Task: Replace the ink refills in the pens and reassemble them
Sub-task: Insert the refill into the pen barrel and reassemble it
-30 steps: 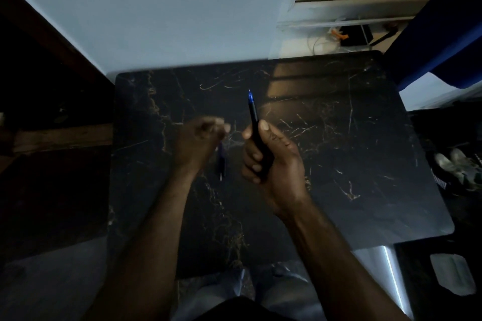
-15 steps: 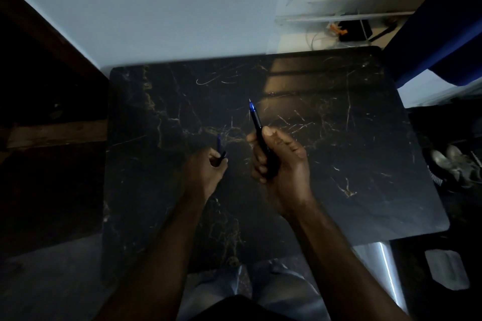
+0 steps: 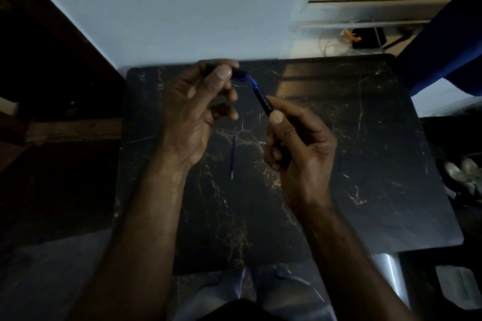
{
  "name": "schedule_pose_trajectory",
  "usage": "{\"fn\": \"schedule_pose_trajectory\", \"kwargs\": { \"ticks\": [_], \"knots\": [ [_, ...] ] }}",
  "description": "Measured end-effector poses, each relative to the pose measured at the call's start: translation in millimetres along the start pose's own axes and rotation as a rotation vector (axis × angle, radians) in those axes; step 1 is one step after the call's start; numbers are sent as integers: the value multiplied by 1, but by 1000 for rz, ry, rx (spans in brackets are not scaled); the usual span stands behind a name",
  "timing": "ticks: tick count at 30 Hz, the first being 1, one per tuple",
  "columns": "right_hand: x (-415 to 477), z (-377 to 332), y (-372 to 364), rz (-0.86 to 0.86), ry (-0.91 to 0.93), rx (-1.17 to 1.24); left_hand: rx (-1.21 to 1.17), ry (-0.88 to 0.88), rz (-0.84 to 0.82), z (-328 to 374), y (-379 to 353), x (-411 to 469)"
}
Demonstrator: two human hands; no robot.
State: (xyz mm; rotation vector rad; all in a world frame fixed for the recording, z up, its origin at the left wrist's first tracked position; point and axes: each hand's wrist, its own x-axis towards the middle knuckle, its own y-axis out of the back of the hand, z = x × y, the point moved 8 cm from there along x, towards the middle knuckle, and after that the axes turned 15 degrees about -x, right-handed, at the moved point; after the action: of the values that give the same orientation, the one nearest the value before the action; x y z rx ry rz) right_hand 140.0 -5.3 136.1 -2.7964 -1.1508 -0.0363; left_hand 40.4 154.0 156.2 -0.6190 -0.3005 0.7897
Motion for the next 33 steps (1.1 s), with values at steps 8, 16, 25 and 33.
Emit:
{"fn": "schedule_pose_trajectory", "kwargs": {
  "ticks": [8,16,25,33],
  "knots": [
    [-1,-7,4,1,35,0,59,-20,-49,8,-15,1],
    [-1,-10,8,22,41,0,248,20,-145,5,-18,-2],
    [-2,-20,9,41,93,-134,377,24,-178,5,-21,-9],
    [-6,-25,14,57,142,-169,269,-27,-92,13,-15,-7]
  ]
}}
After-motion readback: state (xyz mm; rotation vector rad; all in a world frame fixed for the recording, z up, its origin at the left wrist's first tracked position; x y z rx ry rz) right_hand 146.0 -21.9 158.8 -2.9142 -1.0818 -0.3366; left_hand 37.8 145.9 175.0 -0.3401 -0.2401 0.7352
